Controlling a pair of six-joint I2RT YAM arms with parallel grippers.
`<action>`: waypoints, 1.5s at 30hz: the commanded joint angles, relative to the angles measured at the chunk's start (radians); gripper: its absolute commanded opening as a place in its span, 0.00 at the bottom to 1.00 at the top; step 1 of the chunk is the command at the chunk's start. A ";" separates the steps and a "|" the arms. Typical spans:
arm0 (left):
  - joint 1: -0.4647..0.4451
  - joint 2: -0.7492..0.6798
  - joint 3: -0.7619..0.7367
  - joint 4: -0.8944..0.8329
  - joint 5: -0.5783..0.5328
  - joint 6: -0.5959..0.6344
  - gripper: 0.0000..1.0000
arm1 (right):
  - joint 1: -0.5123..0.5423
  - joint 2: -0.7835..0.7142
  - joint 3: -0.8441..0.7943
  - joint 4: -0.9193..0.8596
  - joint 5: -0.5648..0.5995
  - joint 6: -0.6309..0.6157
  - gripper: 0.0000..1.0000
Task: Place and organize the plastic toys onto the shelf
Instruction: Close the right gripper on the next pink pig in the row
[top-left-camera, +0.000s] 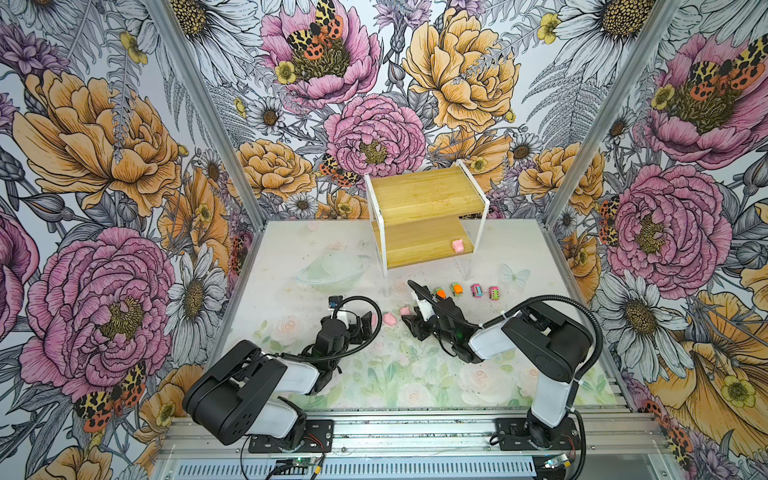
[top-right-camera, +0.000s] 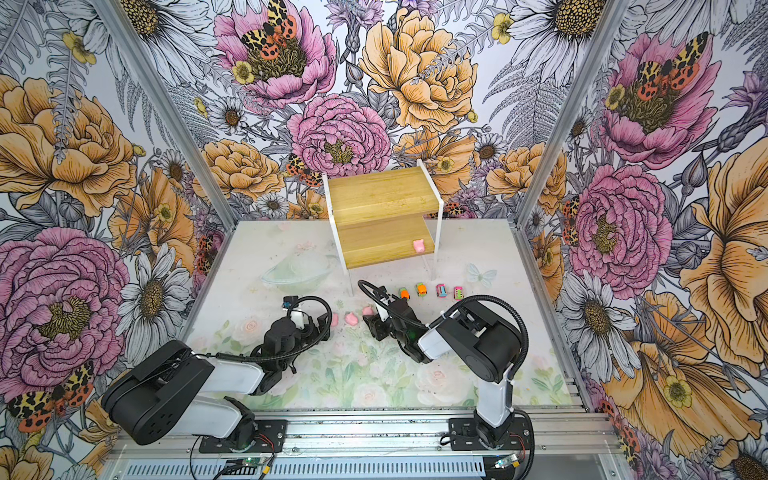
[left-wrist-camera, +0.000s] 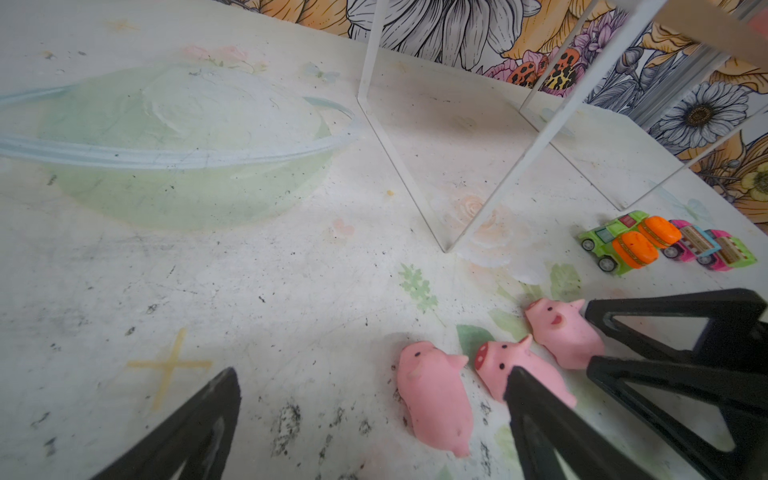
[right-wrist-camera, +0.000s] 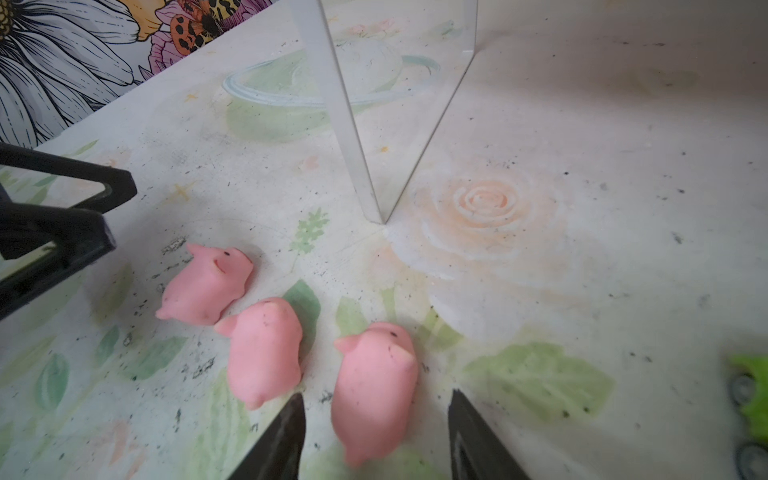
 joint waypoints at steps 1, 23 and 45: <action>-0.007 -0.010 -0.001 0.000 -0.014 -0.003 0.99 | 0.008 0.027 0.024 0.041 0.028 0.018 0.55; -0.007 -0.010 -0.003 0.008 -0.006 0.004 0.99 | 0.025 0.093 0.085 0.025 0.059 0.033 0.49; -0.007 -0.008 0.000 0.005 -0.004 0.006 0.99 | 0.021 0.008 0.060 0.013 0.091 0.070 0.35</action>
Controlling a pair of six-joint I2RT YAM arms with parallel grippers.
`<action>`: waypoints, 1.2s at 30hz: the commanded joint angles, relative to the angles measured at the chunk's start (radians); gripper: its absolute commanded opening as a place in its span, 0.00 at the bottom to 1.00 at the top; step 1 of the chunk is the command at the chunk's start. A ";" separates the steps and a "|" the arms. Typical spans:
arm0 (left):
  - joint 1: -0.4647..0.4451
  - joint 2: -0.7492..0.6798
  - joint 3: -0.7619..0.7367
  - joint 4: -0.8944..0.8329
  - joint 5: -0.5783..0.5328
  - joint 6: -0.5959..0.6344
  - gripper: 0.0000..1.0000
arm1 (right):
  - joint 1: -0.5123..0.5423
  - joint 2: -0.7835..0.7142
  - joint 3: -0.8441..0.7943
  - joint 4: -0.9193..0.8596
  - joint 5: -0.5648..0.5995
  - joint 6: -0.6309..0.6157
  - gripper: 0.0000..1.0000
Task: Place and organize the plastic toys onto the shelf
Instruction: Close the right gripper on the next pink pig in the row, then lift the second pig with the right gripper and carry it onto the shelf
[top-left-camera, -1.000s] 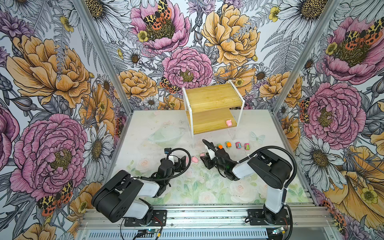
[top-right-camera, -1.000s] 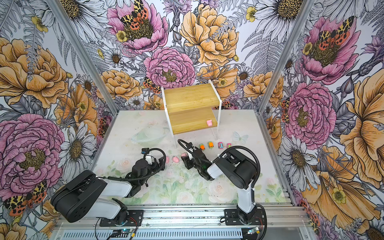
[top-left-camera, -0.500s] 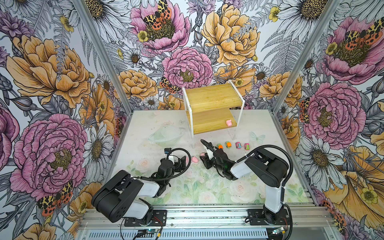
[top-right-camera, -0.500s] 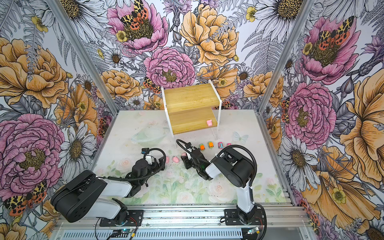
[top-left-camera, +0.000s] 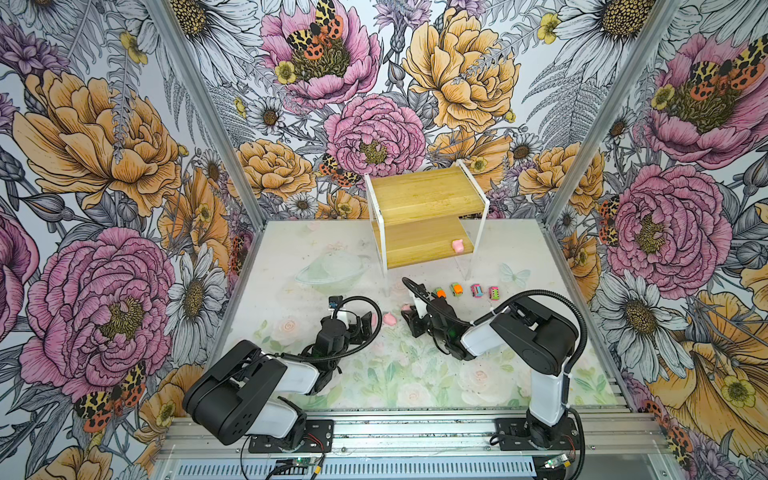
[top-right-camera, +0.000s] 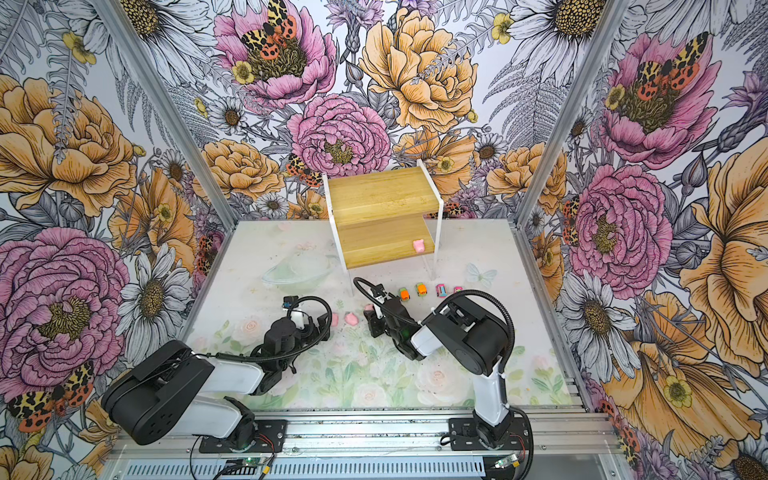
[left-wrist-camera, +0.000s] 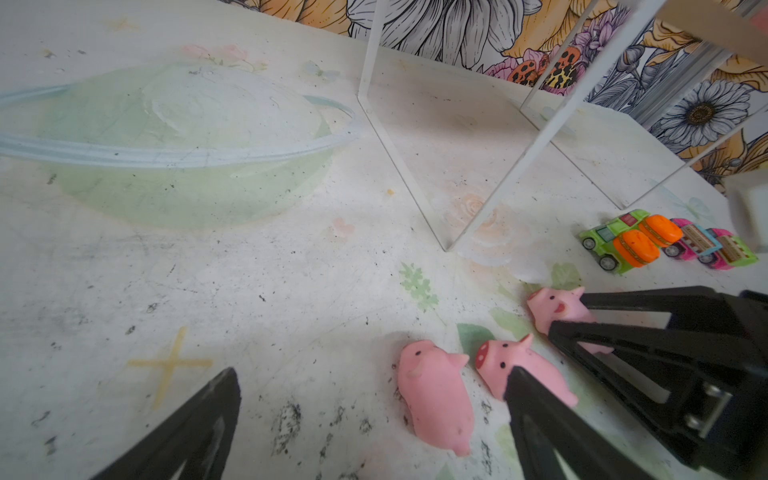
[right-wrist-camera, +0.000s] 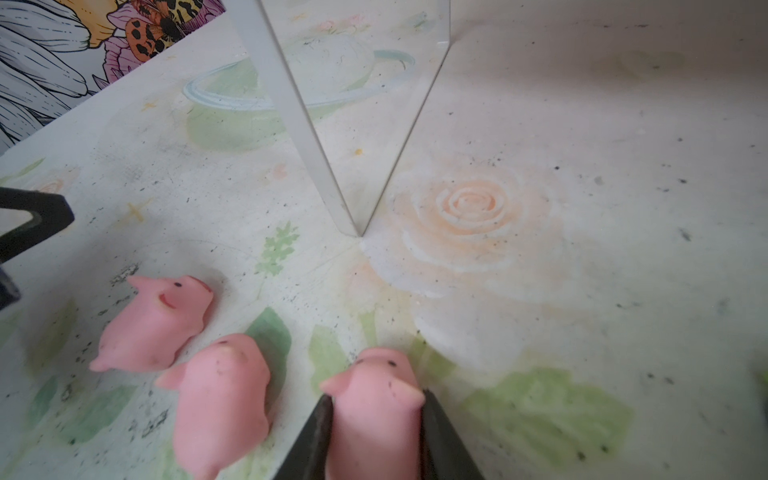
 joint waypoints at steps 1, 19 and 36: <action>-0.007 -0.007 0.001 0.002 -0.007 0.005 0.99 | 0.001 -0.066 -0.010 0.016 0.019 0.022 0.35; -0.007 -0.007 -0.003 0.011 0.002 0.008 0.99 | -0.098 -0.418 -0.025 -0.195 0.110 0.030 0.34; -0.017 -0.004 -0.004 0.019 -0.013 0.014 0.99 | -0.186 -0.445 0.218 -0.405 0.220 0.047 0.34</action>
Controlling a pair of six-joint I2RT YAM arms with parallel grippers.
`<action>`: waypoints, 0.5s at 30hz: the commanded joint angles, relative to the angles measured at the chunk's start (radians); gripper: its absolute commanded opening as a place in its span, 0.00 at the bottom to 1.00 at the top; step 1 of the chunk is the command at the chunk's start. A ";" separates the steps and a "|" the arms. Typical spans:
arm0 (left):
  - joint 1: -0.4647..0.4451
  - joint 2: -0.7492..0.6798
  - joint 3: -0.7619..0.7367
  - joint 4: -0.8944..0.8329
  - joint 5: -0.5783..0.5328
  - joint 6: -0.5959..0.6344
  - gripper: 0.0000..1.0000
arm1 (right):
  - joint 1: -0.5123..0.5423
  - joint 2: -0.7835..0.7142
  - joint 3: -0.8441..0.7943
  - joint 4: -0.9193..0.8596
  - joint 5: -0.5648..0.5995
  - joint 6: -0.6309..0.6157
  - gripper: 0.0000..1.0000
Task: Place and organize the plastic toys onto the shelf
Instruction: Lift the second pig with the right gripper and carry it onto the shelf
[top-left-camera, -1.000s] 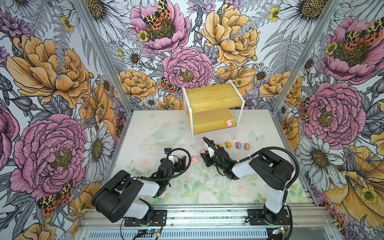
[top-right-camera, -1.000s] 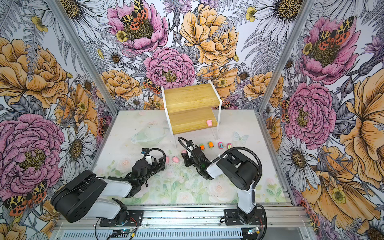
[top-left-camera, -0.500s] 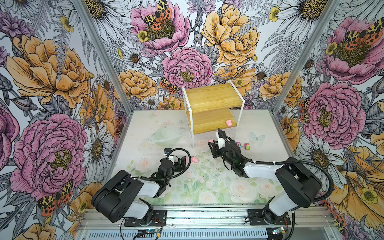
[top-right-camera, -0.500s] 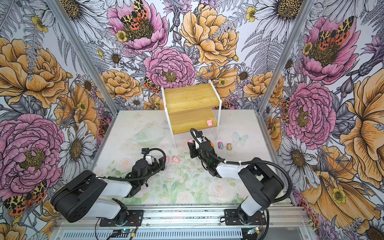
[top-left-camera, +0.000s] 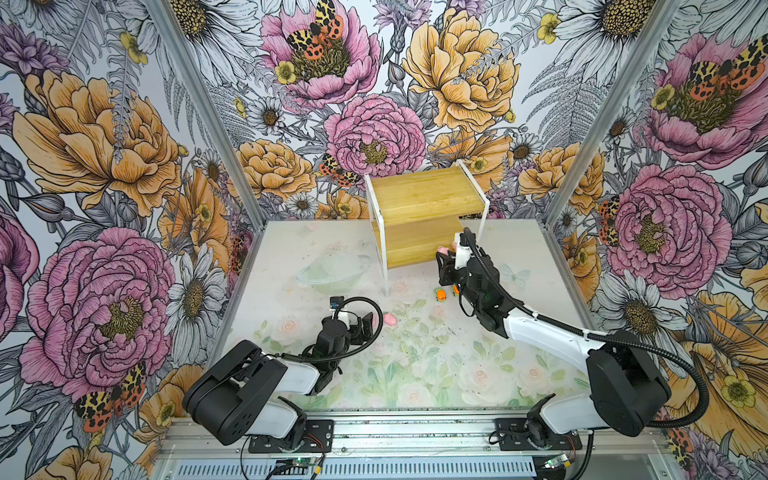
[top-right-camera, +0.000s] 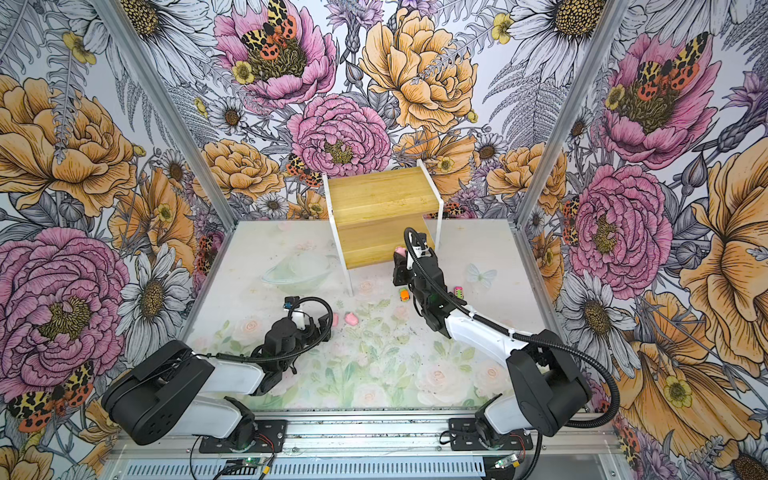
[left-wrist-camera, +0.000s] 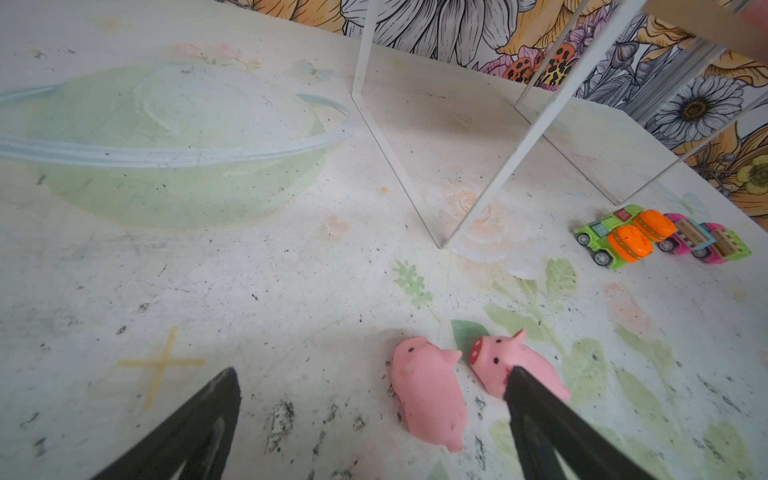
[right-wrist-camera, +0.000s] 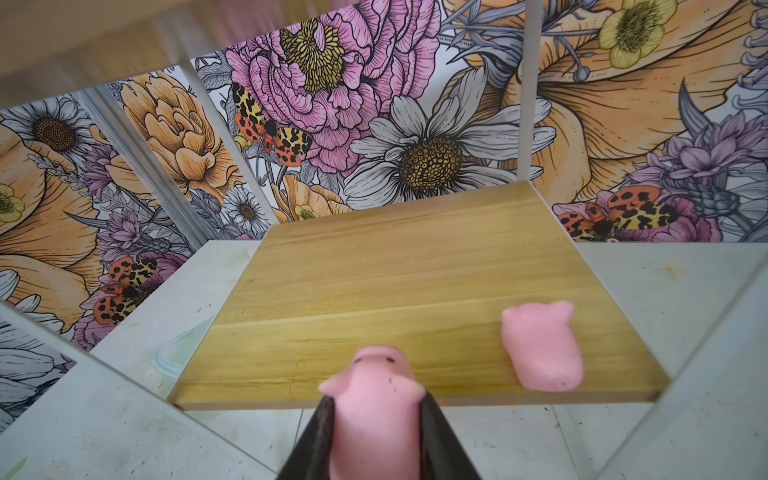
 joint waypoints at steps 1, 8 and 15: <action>-0.005 -0.003 -0.004 0.018 -0.013 0.012 0.99 | -0.001 0.045 0.065 -0.037 0.044 0.018 0.33; -0.005 -0.001 0.000 0.009 -0.016 0.011 0.99 | -0.001 0.102 0.139 -0.077 0.099 0.028 0.34; -0.007 0.000 0.003 0.006 -0.017 0.013 0.99 | 0.001 0.130 0.164 -0.113 0.104 0.049 0.34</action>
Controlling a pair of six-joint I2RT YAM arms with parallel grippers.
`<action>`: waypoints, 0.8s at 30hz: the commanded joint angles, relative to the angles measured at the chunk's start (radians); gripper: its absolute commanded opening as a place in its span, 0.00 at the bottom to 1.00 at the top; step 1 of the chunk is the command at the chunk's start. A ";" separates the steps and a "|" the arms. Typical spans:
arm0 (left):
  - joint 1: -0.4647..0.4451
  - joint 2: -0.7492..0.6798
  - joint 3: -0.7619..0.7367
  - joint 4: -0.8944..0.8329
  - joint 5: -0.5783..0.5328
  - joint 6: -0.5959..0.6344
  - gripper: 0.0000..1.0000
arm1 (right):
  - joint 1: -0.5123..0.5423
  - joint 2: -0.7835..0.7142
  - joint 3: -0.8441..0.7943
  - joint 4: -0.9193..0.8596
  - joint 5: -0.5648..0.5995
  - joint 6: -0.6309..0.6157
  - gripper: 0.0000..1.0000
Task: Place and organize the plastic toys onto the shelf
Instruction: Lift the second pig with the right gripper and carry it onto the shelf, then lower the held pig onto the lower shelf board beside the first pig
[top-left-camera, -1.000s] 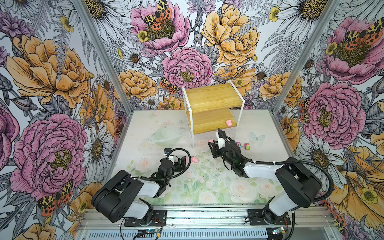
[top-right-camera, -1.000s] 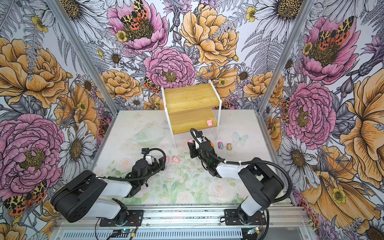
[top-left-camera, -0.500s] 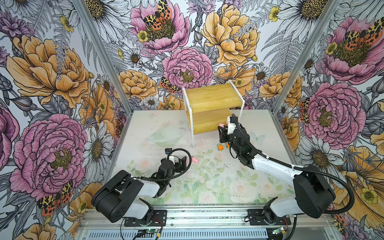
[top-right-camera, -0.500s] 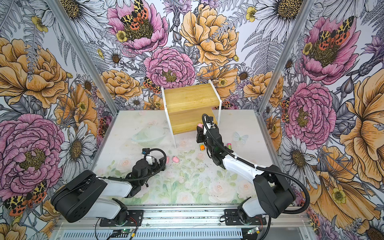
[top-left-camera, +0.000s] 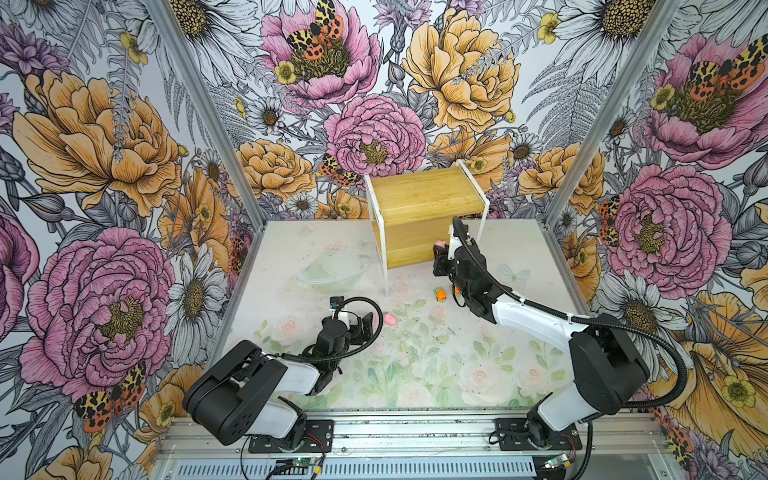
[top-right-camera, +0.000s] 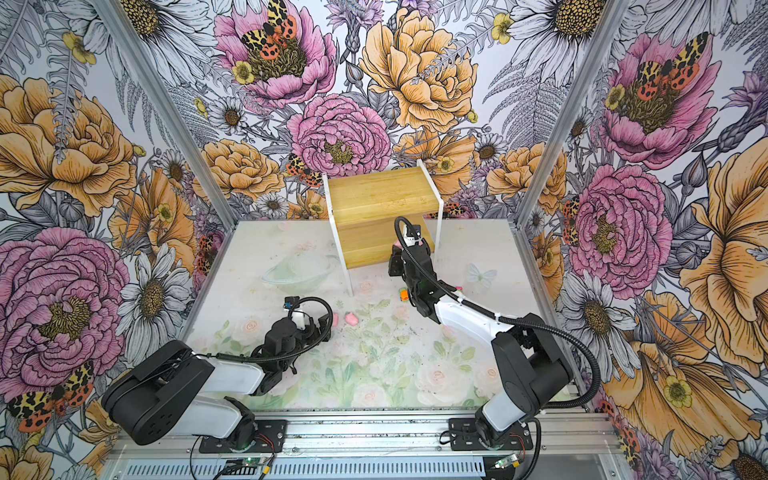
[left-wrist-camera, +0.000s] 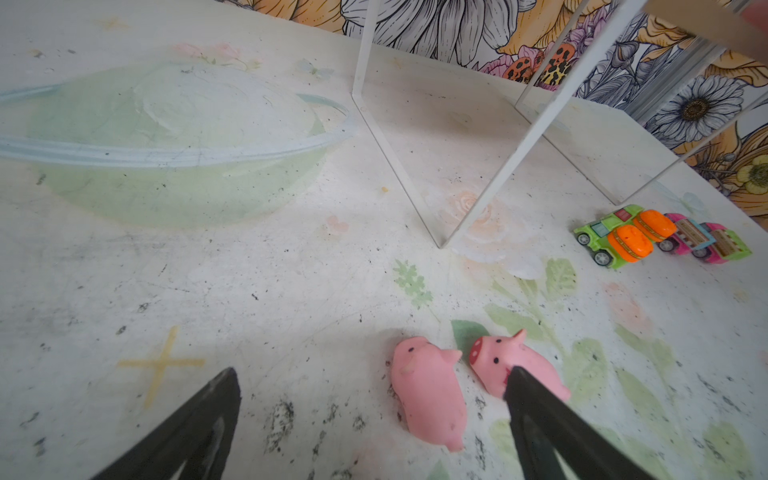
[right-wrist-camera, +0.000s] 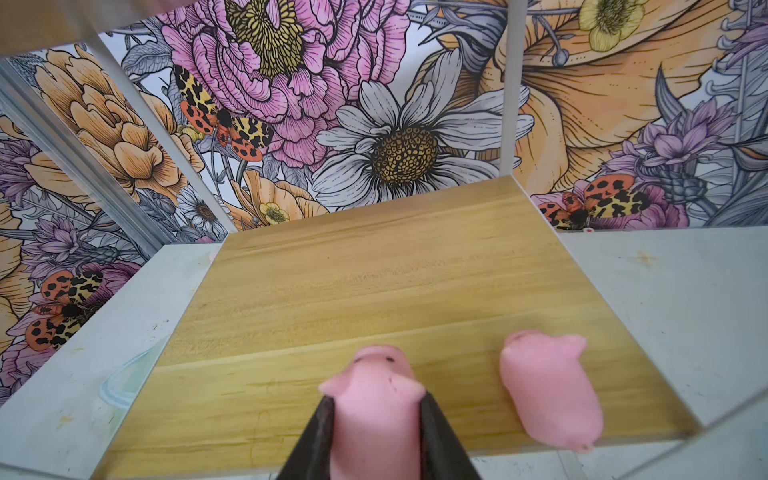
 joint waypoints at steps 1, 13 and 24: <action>-0.006 0.002 0.005 0.006 -0.017 0.013 0.99 | 0.003 0.017 0.032 -0.023 0.025 0.024 0.34; -0.009 0.003 0.007 0.003 -0.021 0.013 0.99 | 0.010 0.059 0.039 -0.021 0.009 0.029 0.33; -0.011 0.003 0.006 0.003 -0.027 0.013 0.99 | 0.010 0.079 0.048 -0.020 -0.014 0.023 0.33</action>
